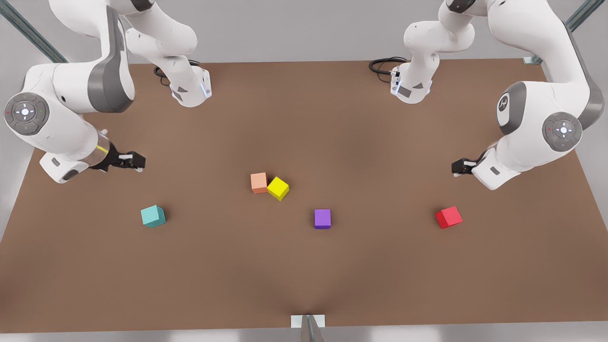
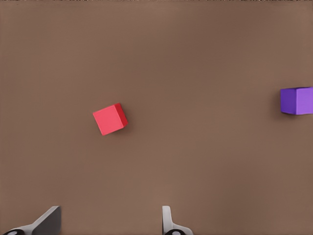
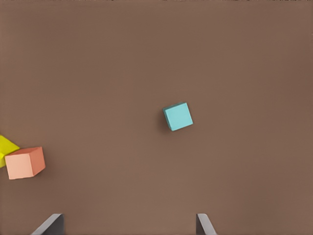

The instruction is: Pick up red wooden cube and pass to hand red wooden cube and place in blue wooden cube

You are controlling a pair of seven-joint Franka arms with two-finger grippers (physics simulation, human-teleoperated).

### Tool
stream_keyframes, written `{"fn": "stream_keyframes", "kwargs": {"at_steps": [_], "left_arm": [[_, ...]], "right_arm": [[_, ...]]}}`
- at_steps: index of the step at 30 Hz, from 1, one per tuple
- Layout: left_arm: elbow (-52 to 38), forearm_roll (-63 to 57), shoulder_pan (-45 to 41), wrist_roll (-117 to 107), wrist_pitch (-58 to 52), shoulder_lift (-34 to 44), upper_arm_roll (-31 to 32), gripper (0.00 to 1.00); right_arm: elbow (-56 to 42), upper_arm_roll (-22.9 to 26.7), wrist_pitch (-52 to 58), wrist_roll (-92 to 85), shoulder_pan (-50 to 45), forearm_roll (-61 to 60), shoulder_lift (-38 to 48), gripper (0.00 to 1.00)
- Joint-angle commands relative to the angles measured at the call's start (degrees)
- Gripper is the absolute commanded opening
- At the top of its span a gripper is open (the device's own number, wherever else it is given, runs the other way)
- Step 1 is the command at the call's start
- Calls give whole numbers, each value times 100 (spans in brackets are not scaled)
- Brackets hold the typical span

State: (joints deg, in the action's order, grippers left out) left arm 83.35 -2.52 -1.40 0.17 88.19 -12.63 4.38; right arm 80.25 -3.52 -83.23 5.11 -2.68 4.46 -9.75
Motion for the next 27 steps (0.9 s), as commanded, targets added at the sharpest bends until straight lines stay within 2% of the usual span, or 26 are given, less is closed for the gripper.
{"fn": "stream_keyframes", "kwargs": {"at_steps": [1,3,5,7,10,16,27], "left_arm": [[-3,-3,0,-26,146,6,1,100],[-3,-3,0,-26,146,-2,1,100],[-151,94,17,-44,224,-546,-138,100],[-196,103,26,-61,1428,-1487,-359,100],[-73,138,114,-483,2492,-2059,-394,100],[683,191,351,-1098,3538,-2252,-438,100],[1315,393,571,-1072,3916,-2419,-473,100]], "right_arm": [[-9,0,-141,34,-13,-24,0,100],[-10,9,-141,7,-4,-24,-26,100],[-10,9,-167,7,-4,-24,-53,100],[-1,9,-167,7,-4,-24,-53,100],[17,9,-167,7,-4,-15,-62,100],[43,0,-167,7,-13,-24,-70,100],[43,0,-167,-2,-13,-15,-123,100]]}}
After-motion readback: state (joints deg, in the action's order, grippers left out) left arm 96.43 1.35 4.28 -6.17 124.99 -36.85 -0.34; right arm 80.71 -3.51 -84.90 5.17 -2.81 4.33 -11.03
